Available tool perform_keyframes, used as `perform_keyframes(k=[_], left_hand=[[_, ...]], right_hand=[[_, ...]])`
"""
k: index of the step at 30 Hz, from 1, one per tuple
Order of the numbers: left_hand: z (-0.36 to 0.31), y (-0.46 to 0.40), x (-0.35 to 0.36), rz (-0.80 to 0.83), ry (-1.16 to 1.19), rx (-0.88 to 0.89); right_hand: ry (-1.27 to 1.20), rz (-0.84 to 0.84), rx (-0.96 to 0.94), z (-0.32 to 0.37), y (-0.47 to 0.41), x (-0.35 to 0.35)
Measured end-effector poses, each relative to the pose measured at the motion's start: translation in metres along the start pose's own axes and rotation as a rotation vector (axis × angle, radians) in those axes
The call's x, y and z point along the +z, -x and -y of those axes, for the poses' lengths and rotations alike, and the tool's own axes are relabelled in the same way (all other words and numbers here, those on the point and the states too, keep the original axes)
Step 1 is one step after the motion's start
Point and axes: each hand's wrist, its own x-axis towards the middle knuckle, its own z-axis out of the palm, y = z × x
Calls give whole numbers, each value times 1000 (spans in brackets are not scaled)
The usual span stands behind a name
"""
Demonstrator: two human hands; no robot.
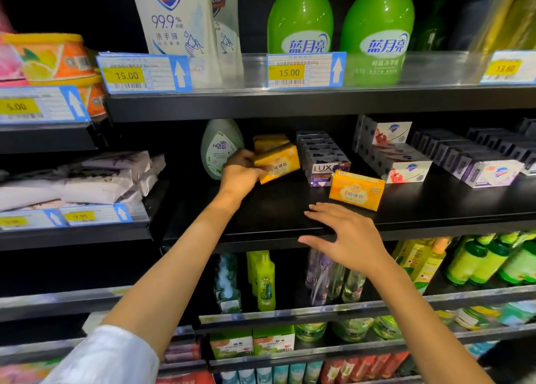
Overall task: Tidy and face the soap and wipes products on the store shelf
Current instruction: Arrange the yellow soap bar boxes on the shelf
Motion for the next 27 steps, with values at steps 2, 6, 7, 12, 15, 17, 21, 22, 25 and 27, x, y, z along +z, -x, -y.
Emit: perform_keyframes(k=[2, 6, 7, 12, 15, 17, 21, 22, 25, 27], left_hand=[[-9, 26, -15, 65, 150, -10], [-21, 68, -33, 134, 300, -32], [-20, 75, -34, 136, 309, -39], [-6, 98, -37, 162, 298, -7], [-7, 100, -39, 185, 284, 26], [-7, 101, -39, 219, 283, 61], [-5, 103, -35, 282, 186, 192], [-4, 103, -35, 292, 153, 219], [-2, 101, -35, 280, 141, 237], [-1, 99, -36, 262, 164, 225]], right_hand=[[-160, 79, 77, 2, -4, -8], [-734, -16, 226, 20, -22, -20], [-875, -58, 258, 26, -29, -22], [-1339, -58, 337, 49, -50, -16], [-1344, -78, 326, 51, -48, -12], [-1309, -122, 297, 47, -46, -11], [-1167, -203, 175, 46, -36, -10], [-1147, -200, 145, 46, -34, -9], [-1121, -199, 104, 48, -33, -9], [-1122, -209, 104, 49, -32, -10]])
